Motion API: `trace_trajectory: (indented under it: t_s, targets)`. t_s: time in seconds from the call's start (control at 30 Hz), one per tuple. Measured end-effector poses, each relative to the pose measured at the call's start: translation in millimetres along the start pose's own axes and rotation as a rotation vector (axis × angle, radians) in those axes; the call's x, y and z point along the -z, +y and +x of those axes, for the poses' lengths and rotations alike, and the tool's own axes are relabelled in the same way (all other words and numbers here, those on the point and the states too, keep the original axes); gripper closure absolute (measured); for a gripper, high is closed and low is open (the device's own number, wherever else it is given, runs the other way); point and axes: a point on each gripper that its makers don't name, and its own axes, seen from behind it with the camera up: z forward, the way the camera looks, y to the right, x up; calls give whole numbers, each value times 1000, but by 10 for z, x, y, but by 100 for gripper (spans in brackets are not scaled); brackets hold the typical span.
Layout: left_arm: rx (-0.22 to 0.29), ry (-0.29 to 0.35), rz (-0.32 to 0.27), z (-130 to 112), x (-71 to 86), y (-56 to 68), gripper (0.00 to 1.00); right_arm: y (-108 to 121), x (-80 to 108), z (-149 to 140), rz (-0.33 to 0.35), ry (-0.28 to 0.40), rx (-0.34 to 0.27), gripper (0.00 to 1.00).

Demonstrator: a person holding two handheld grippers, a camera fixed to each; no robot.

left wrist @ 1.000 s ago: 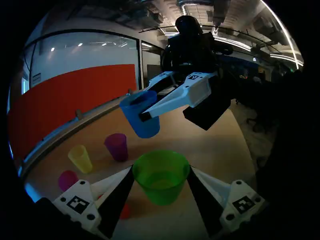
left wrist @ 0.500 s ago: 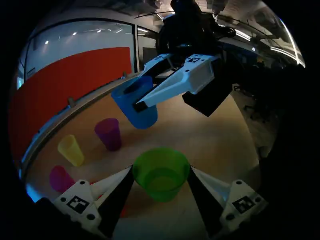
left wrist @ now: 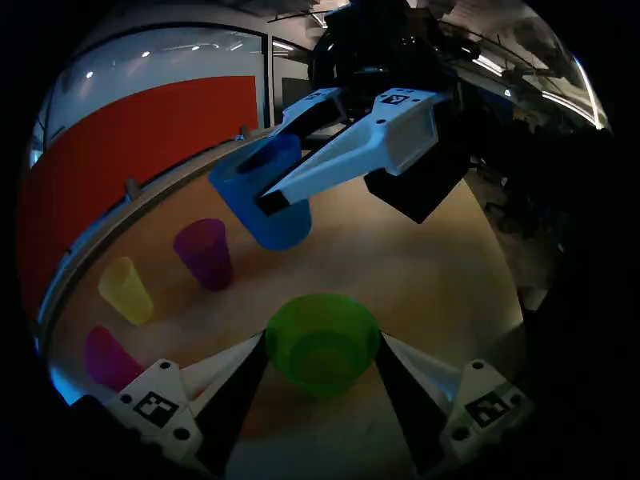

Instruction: Pour water

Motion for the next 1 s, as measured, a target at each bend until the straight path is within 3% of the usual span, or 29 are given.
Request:
trace_trajectory:
  t_s: [0.7, 1.0]
  targets:
    - [-5, -20, -4, -174, 1, -22, 10, 116, -95, -151, -15, -32, 4, 10]
    - [24, -21, -9, -211, 23, -42, 10, 143, -170, -223, -15, -50, 4, 10]
